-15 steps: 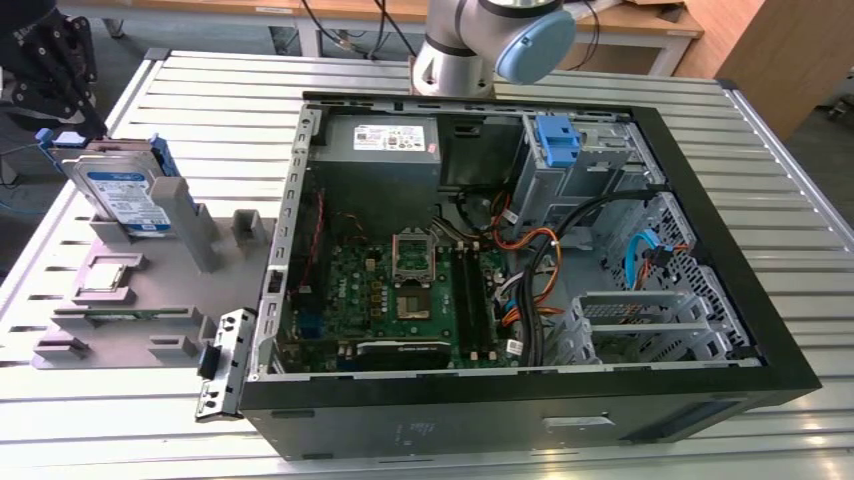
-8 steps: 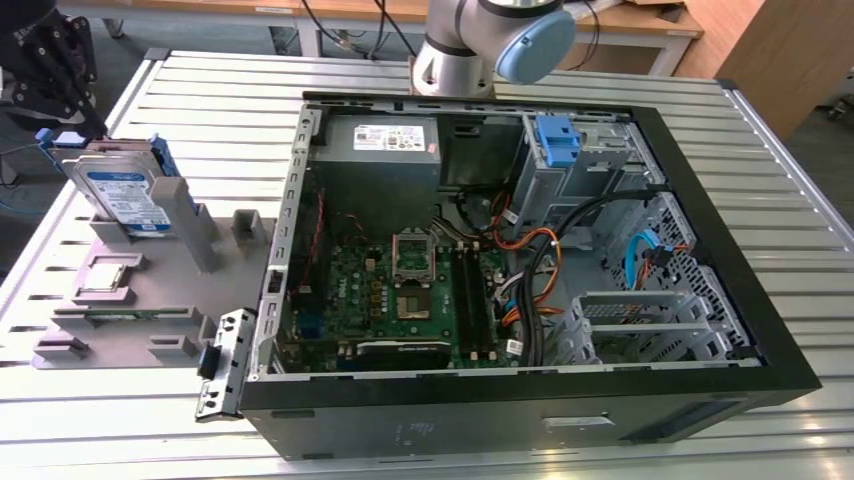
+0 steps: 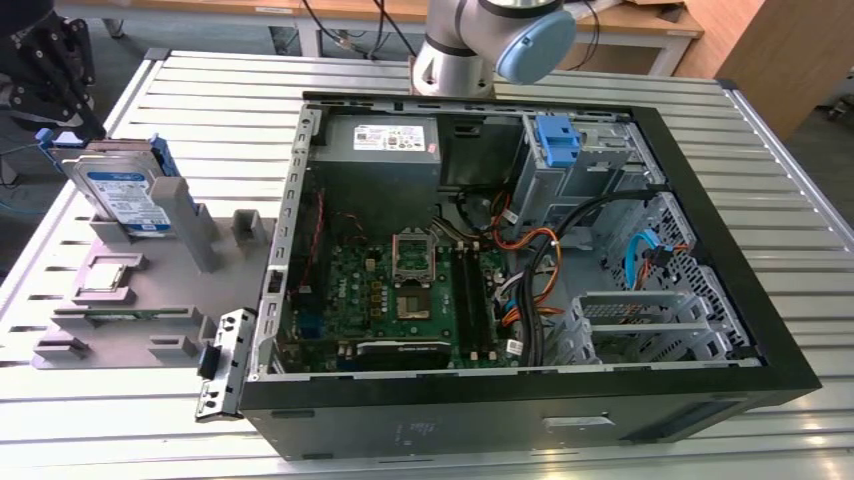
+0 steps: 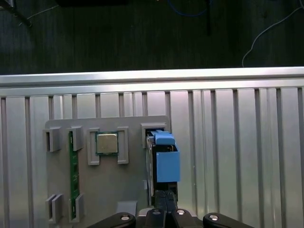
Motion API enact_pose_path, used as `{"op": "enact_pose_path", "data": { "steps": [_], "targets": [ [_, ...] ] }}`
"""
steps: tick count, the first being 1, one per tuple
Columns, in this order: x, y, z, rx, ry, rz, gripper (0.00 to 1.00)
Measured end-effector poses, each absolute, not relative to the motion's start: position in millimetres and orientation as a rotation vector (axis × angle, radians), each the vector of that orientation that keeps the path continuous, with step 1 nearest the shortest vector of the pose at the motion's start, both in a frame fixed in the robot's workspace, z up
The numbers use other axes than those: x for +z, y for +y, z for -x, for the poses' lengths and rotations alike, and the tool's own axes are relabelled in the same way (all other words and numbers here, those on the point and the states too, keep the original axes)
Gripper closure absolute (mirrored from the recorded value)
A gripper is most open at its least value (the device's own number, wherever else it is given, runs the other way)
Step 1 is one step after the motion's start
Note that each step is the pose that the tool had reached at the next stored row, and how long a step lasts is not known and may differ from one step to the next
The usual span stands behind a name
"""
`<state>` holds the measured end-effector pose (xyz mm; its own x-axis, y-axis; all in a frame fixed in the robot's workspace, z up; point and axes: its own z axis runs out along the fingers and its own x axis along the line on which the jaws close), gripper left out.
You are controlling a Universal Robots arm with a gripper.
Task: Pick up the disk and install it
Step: 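Pick up the disk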
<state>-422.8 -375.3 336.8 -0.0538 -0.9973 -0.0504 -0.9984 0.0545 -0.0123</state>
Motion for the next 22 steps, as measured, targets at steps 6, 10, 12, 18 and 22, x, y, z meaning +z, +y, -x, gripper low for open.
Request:
{"op": "enact_pose_path", "data": {
  "steps": [6,10,12,18,22],
  "targets": [
    [336.4,-378.0,422.6,0.038,2.247,2.128,0.89],
    [336.1,-378.1,421.3,0.036,2.246,2.128,0.89],
    [336.0,-378.1,420.8,0.036,2.246,2.128,0.89],
    [336.0,-377.9,420.5,0.036,2.246,2.127,0.89],
    [336.0,-374.9,420.6,0.036,2.246,2.127,0.89]
  ]
}}
